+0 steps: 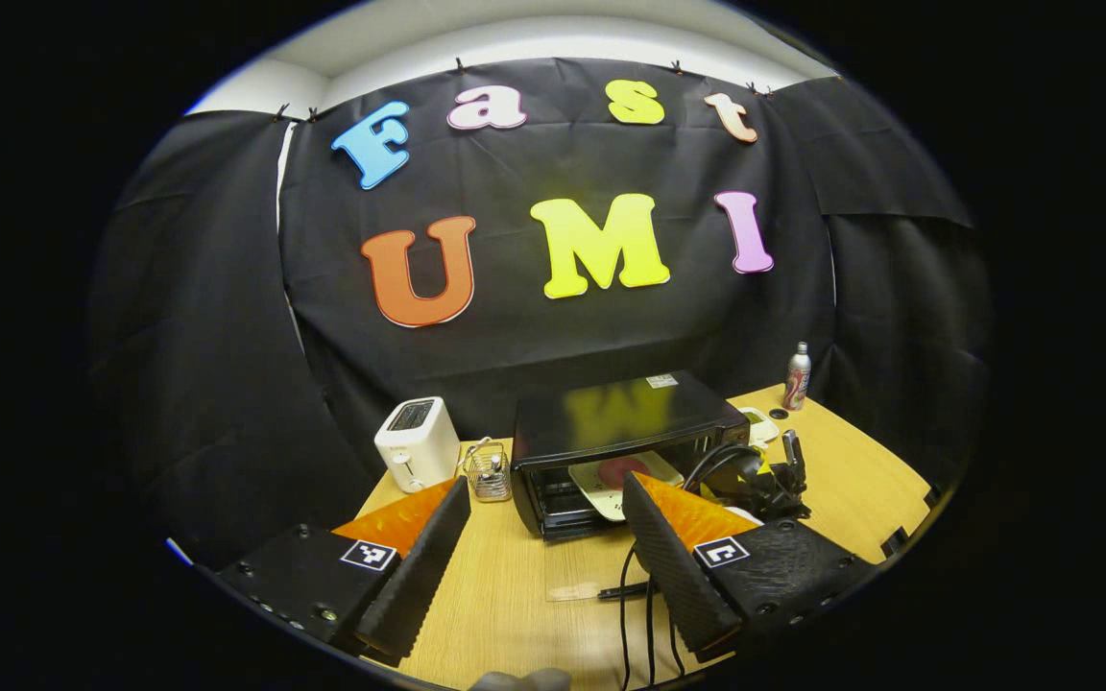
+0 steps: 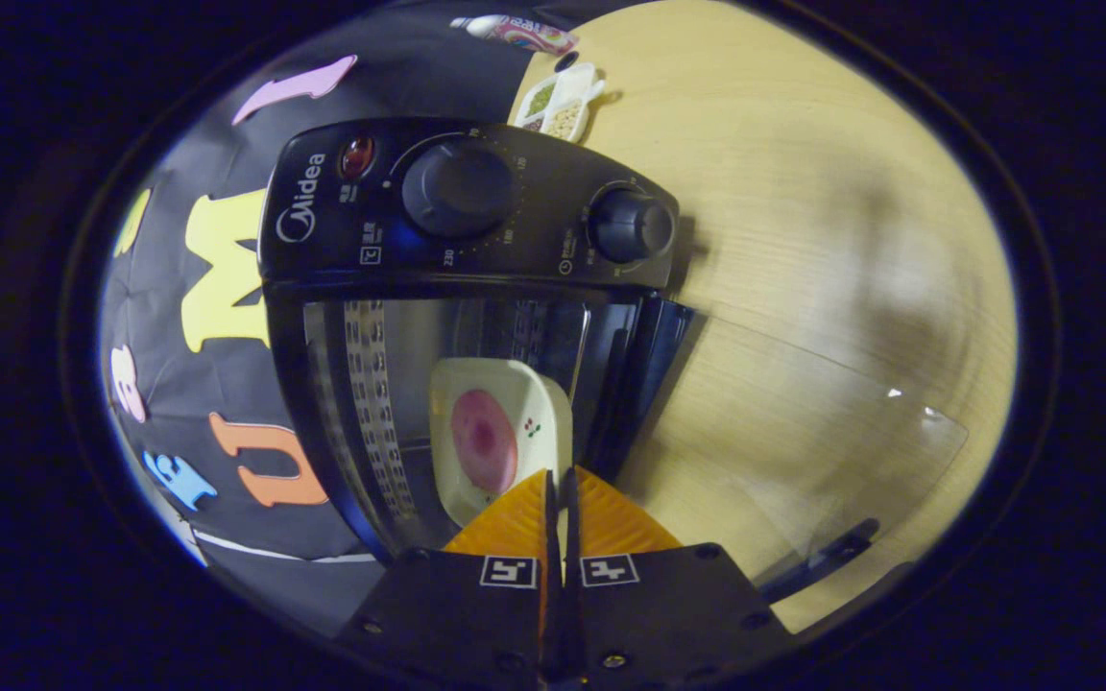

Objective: Open the electric oven with the left hand, put the food in, and close the electric oven.

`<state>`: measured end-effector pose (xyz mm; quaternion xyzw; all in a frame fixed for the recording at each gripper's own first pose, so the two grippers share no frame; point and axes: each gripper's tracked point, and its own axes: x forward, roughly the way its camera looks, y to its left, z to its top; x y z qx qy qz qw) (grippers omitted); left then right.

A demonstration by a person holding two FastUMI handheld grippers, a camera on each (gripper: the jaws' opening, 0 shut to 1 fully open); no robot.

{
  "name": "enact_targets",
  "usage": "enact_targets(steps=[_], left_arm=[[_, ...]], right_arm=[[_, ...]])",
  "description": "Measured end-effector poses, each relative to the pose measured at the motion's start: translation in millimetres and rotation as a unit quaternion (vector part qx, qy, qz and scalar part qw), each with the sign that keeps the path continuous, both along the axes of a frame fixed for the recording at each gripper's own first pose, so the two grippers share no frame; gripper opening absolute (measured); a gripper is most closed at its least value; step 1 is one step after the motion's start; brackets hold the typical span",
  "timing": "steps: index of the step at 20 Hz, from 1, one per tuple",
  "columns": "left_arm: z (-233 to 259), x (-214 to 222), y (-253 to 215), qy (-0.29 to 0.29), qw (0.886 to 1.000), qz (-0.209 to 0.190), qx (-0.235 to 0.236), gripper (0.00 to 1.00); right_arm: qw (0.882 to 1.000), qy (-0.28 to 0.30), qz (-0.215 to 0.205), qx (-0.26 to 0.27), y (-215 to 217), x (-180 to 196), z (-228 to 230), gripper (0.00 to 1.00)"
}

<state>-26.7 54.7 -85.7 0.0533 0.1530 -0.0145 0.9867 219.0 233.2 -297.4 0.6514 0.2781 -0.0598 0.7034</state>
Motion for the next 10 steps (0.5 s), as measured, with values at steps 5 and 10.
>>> enact_targets(steps=[5,10], left_arm=[[-3.6,2.1,6.1,0.0,1.0,0.004,-0.005,0.96],[-3.9,-0.6,13.2,0.0,1.0,0.016,-0.013,0.96]], right_arm=[[0.998,-0.062,-0.003,-0.029,3.7,17.5,9.0,0.08],[0.993,-0.092,0.013,-0.076,0.9,11.1,24.9,0.17]])
